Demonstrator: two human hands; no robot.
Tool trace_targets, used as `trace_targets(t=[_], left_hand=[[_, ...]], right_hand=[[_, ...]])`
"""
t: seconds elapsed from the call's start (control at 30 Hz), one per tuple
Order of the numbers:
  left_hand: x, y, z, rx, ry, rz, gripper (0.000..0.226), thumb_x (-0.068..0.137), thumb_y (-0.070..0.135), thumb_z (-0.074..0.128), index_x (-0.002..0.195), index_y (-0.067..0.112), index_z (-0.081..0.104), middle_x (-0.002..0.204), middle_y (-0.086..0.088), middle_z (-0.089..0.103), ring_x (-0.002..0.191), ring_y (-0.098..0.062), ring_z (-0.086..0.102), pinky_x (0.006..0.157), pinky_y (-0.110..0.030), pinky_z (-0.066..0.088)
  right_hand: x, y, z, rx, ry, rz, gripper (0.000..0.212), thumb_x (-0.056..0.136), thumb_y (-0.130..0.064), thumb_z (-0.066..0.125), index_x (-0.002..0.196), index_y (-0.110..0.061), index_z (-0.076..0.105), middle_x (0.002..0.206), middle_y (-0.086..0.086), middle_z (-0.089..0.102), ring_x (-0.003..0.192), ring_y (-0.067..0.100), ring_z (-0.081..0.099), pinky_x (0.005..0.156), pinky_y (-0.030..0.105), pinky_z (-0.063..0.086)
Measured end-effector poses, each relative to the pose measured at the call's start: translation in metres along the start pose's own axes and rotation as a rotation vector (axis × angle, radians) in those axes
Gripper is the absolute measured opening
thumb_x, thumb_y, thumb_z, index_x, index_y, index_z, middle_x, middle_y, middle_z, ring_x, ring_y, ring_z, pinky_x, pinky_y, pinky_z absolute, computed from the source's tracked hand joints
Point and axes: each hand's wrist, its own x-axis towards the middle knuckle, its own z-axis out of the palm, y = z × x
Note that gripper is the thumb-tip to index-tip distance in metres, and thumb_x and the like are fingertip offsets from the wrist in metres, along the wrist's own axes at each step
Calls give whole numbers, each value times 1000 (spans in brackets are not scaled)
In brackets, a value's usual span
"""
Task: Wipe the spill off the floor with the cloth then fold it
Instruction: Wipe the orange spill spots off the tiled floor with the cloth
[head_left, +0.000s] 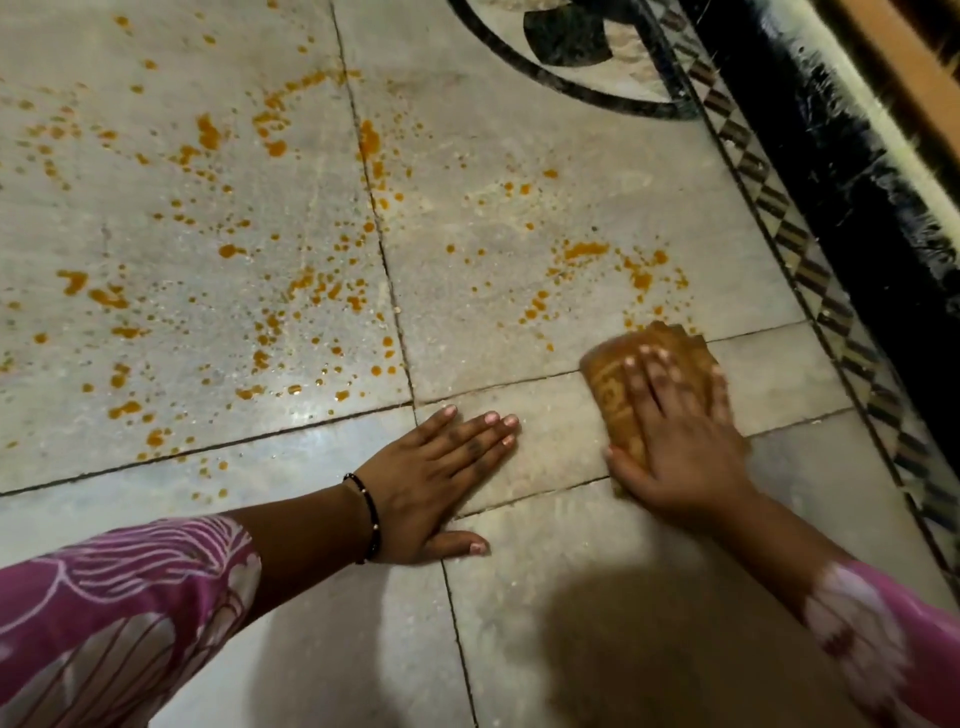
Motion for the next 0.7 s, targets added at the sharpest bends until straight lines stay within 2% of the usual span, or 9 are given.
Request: trace_targets(t=[0.03, 0.1, 0.2, 0.3, 0.37, 0.43, 0.53, 0.63, 0.7], left_hand=[[1, -1, 0, -3, -9, -9, 94, 87, 73, 29, 151, 6, 8, 159, -11, 7, 147, -25, 4, 116, -47, 6], [4, -1, 0, -13, -17, -19, 94, 87, 73, 27, 151, 7, 9, 159, -12, 9, 147, -26, 8, 116, -48, 5], [3, 1, 0, -20, -16, -37, 93, 87, 74, 24, 151, 7, 13, 158, -12, 14, 145, -27, 14, 114, -50, 7], [4, 2, 0, -31, -8, -31, 92, 87, 73, 23, 151, 7, 15, 158, -12, 15, 145, -26, 15, 113, -51, 9], [3, 1, 2, -35, -14, -37, 92, 87, 73, 24, 151, 8, 14, 158, -11, 13, 145, -26, 13, 113, -51, 9], [3, 2, 1, -36, -30, -40, 93, 87, 74, 24, 151, 8, 12, 159, -11, 10, 146, -25, 10, 113, -51, 8], [3, 2, 0, -26, -36, -39, 93, 87, 74, 24, 151, 8, 13, 159, -11, 11, 146, -25, 11, 114, -51, 9], [4, 3, -1, -17, -34, -38, 93, 87, 73, 25, 151, 7, 15, 158, -12, 12, 146, -26, 13, 114, -51, 9], [4, 2, -1, -19, -32, -38, 93, 87, 74, 25, 151, 7, 15, 158, -11, 13, 145, -26, 13, 114, -51, 9]], right_hand=[[16, -13, -2, 12, 0, -36, 89, 82, -63, 32, 151, -11, 9, 158, 14, 12, 146, 27, 9, 113, 47, -7], [28, -38, -3, 29, 5, -124, 88, 83, -58, 33, 151, -10, 5, 159, 16, 6, 146, 28, 4, 115, 48, -4], [-14, -52, 6, 76, 14, -197, 82, 82, -49, 40, 150, -8, 20, 156, 15, 18, 145, 28, 13, 115, 51, 11], [-78, -17, 20, 114, 9, -304, 70, 89, -48, 38, 147, -9, 31, 154, 14, 28, 143, 28, 23, 115, 50, 17], [-97, 19, 23, 112, -30, -217, 71, 91, -56, 29, 149, -16, 23, 154, 10, 26, 141, 28, 26, 115, 46, 13], [-85, 45, 20, 113, -28, 21, 76, 86, -60, 30, 150, -22, 17, 154, 6, 25, 139, 28, 30, 114, 43, 10], [-29, 48, 12, 100, 28, 279, 83, 83, -63, 26, 151, -17, 16, 156, 11, 23, 143, 26, 20, 116, 45, 7], [17, 24, 6, 109, 25, 288, 86, 82, -63, 18, 151, -13, 12, 158, 12, 16, 145, 26, 12, 116, 47, 1], [17, 0, 1, 145, 20, 175, 83, 83, -61, 21, 151, -14, 14, 157, 11, 20, 144, 27, 17, 116, 48, 4]])
